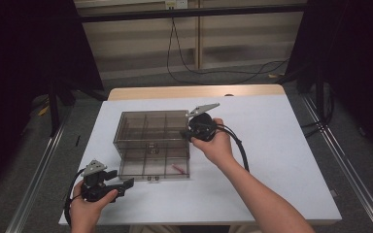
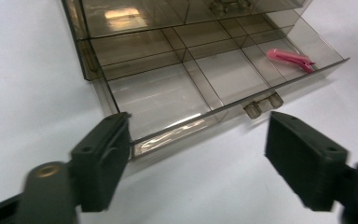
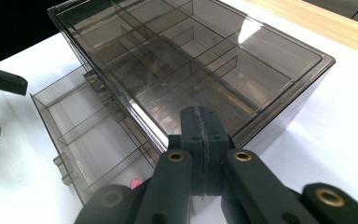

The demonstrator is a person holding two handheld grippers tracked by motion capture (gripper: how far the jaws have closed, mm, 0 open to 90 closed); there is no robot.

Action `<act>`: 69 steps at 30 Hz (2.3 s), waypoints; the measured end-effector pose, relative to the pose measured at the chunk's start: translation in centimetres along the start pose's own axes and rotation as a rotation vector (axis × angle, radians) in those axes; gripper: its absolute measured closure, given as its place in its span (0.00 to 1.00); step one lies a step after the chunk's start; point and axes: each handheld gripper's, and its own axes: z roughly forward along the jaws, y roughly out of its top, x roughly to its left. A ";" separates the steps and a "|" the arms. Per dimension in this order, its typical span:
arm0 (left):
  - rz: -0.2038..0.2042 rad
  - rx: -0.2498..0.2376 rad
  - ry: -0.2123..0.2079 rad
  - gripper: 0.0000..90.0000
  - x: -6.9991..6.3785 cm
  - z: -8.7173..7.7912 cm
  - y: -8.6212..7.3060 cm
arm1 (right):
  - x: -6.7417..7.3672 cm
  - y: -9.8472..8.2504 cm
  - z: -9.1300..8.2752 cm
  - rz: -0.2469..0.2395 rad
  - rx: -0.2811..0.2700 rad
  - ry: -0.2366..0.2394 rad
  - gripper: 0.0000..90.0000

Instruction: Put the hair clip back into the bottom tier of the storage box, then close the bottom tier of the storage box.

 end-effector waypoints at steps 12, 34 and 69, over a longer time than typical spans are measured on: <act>0.025 0.003 -0.009 0.53 -0.3 0.4 -0.1 | 0.0 0.0 0.0 -0.001 0.001 -0.001 1.00; 0.069 0.031 -0.040 0.91 -1.1 1.9 0.3 | 0.0 0.0 0.0 0.005 0.003 -0.002 1.00; 0.072 0.016 -0.091 1.00 -1.9 3.2 1.2 | 0.1 0.1 0.0 0.005 0.006 -0.006 1.00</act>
